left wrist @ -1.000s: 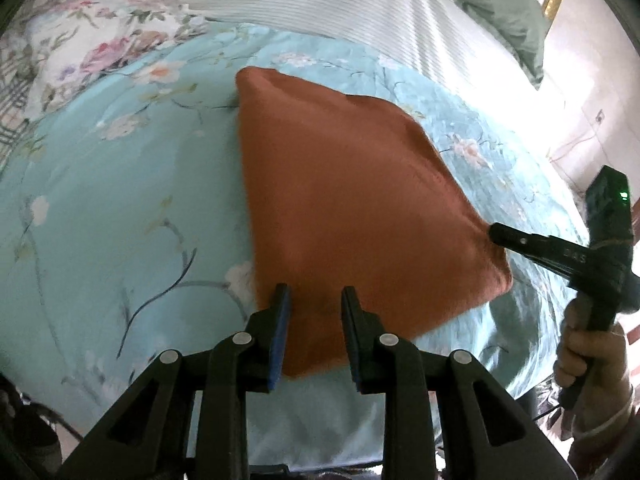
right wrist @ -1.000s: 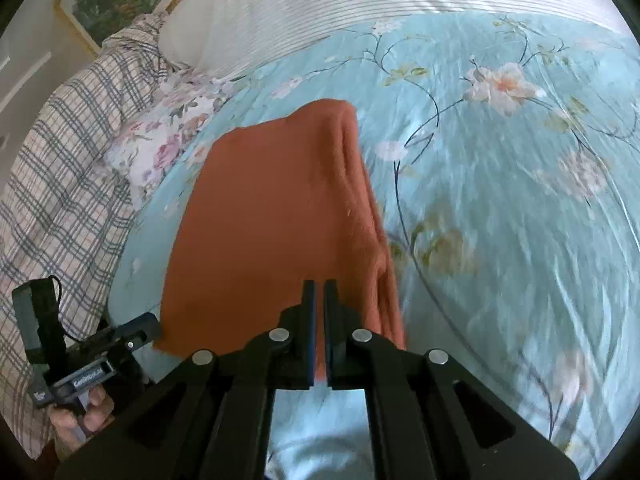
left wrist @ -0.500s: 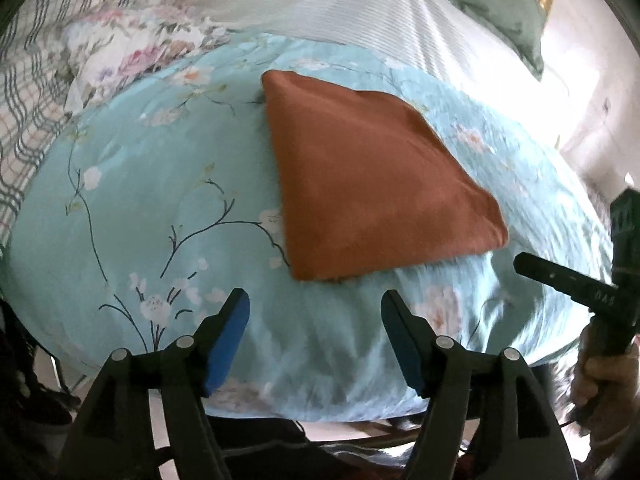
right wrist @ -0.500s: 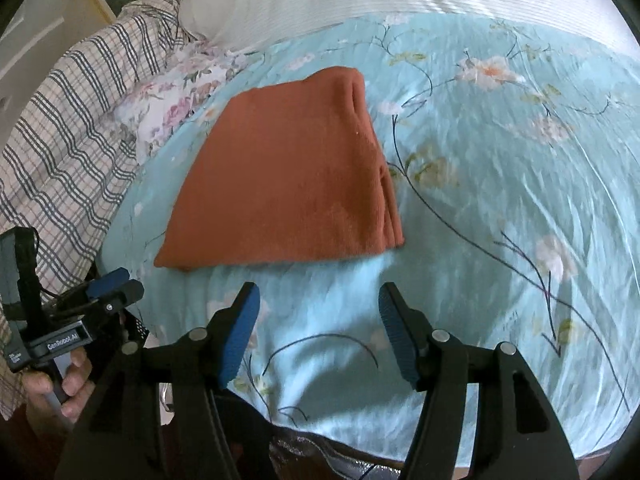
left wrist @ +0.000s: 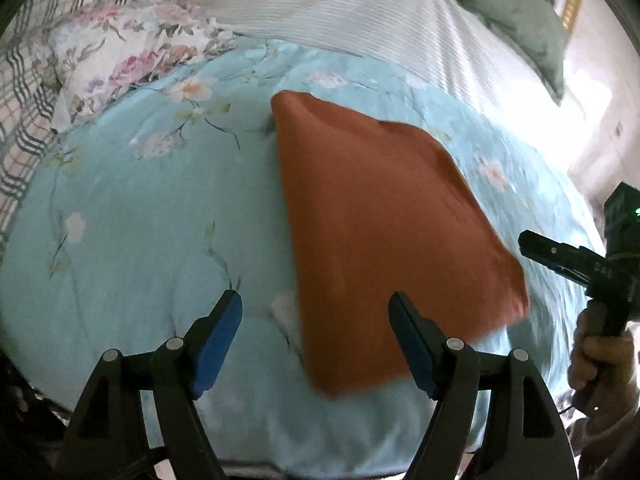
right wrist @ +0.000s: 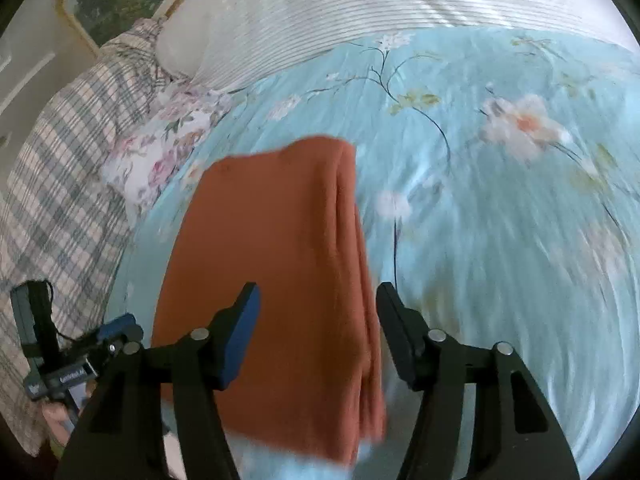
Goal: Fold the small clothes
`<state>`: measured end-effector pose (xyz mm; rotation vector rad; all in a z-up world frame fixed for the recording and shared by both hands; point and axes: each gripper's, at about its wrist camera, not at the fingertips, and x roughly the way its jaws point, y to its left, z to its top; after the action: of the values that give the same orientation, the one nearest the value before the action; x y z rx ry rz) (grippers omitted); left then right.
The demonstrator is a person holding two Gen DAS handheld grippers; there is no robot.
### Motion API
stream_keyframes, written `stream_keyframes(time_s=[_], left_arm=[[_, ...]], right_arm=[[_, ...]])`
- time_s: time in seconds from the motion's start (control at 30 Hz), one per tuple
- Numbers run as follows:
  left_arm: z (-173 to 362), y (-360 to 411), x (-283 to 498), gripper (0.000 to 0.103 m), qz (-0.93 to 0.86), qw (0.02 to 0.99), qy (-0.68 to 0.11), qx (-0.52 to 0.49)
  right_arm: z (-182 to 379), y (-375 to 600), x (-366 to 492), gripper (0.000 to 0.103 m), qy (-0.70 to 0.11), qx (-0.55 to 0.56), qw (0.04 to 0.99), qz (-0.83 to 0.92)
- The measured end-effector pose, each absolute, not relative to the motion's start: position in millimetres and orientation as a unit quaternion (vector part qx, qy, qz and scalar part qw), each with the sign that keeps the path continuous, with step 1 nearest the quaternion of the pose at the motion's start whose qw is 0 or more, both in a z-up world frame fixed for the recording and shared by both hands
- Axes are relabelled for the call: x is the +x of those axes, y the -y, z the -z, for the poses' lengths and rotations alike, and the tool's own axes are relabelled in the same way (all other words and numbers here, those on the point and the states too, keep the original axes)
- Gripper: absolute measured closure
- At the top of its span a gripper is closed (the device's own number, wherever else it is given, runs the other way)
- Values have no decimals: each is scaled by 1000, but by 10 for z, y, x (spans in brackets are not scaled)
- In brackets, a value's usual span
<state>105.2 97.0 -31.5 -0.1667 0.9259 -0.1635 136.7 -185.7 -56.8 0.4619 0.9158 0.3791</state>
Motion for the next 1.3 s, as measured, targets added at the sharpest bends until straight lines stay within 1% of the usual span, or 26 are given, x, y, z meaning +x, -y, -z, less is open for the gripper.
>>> stream_keyframes(time_s=[0.2, 0.27, 0.3, 0.33, 0.4, 0.43, 0.47, 0.5, 0.57, 0.6, 0.7, 0.8, 1.0, 1.07, 1.13, 1.17, 1.2, 1.27, 1.3], left_arm=[[394, -1027, 1724, 27, 66, 883, -455, -97], [434, -1059, 1925, 27, 60, 880, -459, -103], [457, -1081, 2008, 27, 57, 880, -460, -107], [479, -1097, 2067, 28, 53, 879, -461, -110], [546, -1125, 2193, 31, 50, 876, -466, -116], [566, -1127, 2250, 41, 57, 872, -472, -120], [561, -1121, 2266, 51, 65, 870, -472, -122], [532, -1108, 2262, 53, 70, 872, -469, -121], [486, -1030, 2219, 53, 62, 882, -458, -95], [506, -992, 2225, 53, 58, 883, -458, -83], [606, -929, 2291, 52, 50, 879, -468, -72], [629, -922, 2299, 49, 47, 881, -467, -67], [539, -950, 2160, 49, 39, 882, -466, -66], [491, -973, 2033, 49, 38, 883, -463, -66], [456, -1000, 1894, 49, 39, 884, -461, -69], [439, -1014, 1801, 48, 39, 884, -460, -71], [429, -1018, 1723, 46, 39, 884, -460, -71], [411, -1036, 1541, 35, 38, 885, -459, -66], [405, -1041, 1450, 33, 37, 886, -458, -61]], right_arm=[[728, 1800, 2041, 52, -453, 229, 841, -186], [827, 1782, 2190, 63, -461, 241, 832, -192], [881, 1764, 2247, 84, -466, 243, 828, -195], [911, 1750, 2278, 89, -469, 246, 825, -198], [807, 1782, 2208, 91, -442, 254, 836, -202], [713, 1804, 2135, 92, -421, 256, 845, -208], [653, 1806, 2077, 92, -410, 252, 852, -205], [633, 1782, 2034, 92, -408, 239, 859, -195], [734, 1735, 2078, 92, -428, 216, 859, -180], [871, 1695, 2126, 92, -447, 205, 855, -169], [1027, 1747, 2169, 90, -452, 233, 846, -162], [949, 1796, 2121, 78, -451, 239, 846, -152], [664, 1867, 1791, 77, -439, 239, 853, -151], [555, 1839, 1666, 70, -433, 234, 856, -157], [444, 1807, 1469, 57, -426, 225, 860, -166], [399, 1784, 1372, 54, -424, 220, 862, -171], [356, 1757, 1278, 51, -421, 212, 864, -177], [306, 1712, 1094, 48, -421, 194, 868, -180], [294, 1681, 1002, 46, -422, 185, 869, -180]])
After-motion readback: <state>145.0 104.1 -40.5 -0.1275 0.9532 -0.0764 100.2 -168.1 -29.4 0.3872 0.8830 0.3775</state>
